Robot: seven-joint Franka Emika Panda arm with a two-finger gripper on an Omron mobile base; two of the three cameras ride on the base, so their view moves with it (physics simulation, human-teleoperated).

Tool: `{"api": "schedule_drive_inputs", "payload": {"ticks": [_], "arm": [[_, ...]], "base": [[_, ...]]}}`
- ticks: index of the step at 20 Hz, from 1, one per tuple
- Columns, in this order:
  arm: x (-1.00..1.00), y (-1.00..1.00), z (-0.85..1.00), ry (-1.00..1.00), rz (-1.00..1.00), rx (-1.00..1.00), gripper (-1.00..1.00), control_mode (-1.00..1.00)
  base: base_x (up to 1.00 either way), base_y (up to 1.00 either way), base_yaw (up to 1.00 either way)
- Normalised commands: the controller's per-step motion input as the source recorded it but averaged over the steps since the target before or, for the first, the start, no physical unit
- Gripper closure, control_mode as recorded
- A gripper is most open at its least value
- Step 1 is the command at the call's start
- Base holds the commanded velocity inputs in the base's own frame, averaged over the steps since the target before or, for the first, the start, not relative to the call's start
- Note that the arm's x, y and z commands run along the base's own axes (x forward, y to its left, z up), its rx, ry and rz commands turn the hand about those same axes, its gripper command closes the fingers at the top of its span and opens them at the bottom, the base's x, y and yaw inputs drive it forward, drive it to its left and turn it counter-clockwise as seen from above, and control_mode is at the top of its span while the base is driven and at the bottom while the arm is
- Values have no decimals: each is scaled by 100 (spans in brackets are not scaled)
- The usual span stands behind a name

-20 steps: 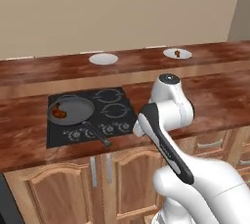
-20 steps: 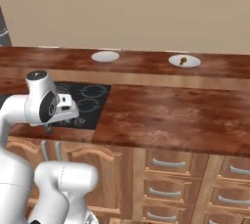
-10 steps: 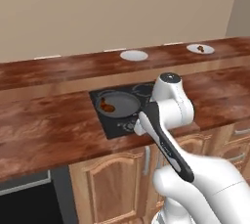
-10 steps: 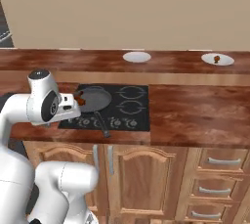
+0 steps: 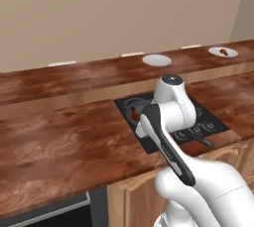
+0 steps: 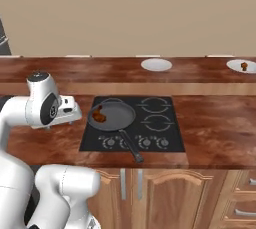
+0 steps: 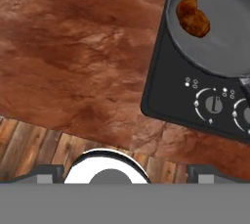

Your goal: Take the chicken drumsticks from the pan and place one on each plate on the dining counter.

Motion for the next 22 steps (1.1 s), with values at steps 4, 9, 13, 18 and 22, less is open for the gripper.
{"api": "schedule_drive_inputs", "payload": {"ticks": [4,9,13,18,22], "arm": [[0,0,0,0,0,0,-100,100],[0,0,0,0,0,0,-100,100],[0,0,0,0,0,0,-100,100],[0,0,0,0,0,0,-100,100],[0,0,0,0,0,0,-100,100]], "base": [[36,2,-6],[0,0,0],[0,0,0],[0,0,0],[-1,-4,0]]}}
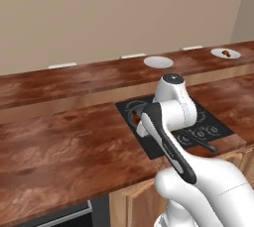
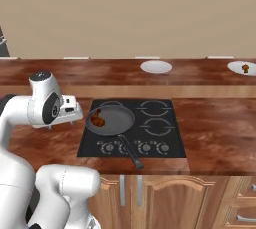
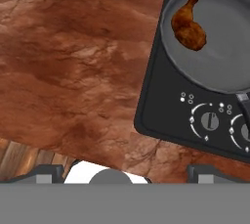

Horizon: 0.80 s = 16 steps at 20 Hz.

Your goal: Take the chicken drumsticks from the pan and place one on each plate on the dining counter.

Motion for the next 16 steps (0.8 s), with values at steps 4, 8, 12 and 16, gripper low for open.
{"api": "schedule_drive_inputs", "payload": {"ticks": [4,8,12,16], "arm": [[13,-15,-3,1,0,1,-100,-100],[45,-37,-5,2,0,1,-100,-100],[58,-32,-7,8,0,0,-100,-100],[66,-27,-9,13,0,0,-100,-100]], "base": [[3,-7,0],[0,0,0],[0,0,0],[0,0,0]]}}
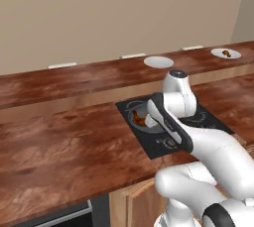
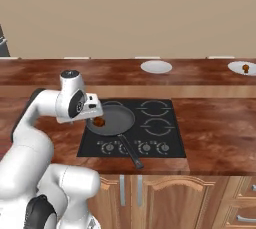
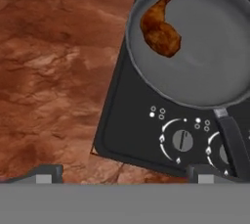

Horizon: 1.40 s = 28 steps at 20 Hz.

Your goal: Take the chicken drumsticks from the pan and place one on each plate on the dining counter.

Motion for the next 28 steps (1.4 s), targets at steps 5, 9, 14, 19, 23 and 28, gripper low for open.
{"api": "schedule_drive_inputs", "payload": {"ticks": [5,9,14,19,23,28], "arm": [[68,-9,-21,13,0,0,-100,-100],[62,3,-27,6,0,0,-100,-100],[51,15,-34,1,0,-5,-100,-100],[40,10,-45,2,0,-5,-100,-100],[31,8,-42,0,0,-3,-100,-100],[17,1,-26,0,0,0,-100,-100]], "base": [[0,0,0],[0,0,0],[0,0,0],[0,0,0],[0,0,0],[0,0,0]]}}
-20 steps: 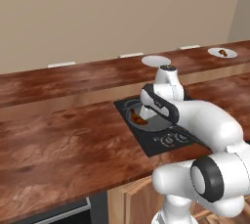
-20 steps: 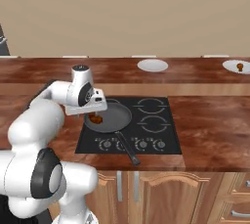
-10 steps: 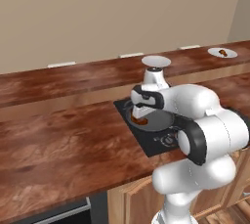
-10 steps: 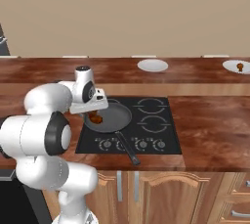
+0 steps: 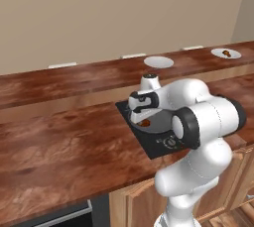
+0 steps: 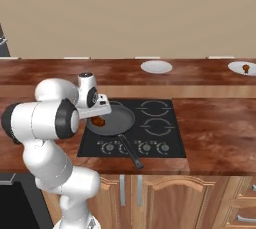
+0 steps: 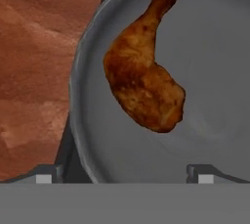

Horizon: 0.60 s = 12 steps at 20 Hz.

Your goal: Take the chicken drumsticks from the pan and place one on each plate on the dining counter.

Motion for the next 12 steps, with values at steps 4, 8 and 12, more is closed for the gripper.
{"api": "schedule_drive_inputs", "payload": {"ticks": [4,8,12], "arm": [[15,0,-20,0,0,0,-100,-100],[27,0,-25,0,0,0,-100,-100],[27,0,-23,0,0,0,-100,-100]], "base": [[0,0,0],[0,0,0],[0,0,0]]}}
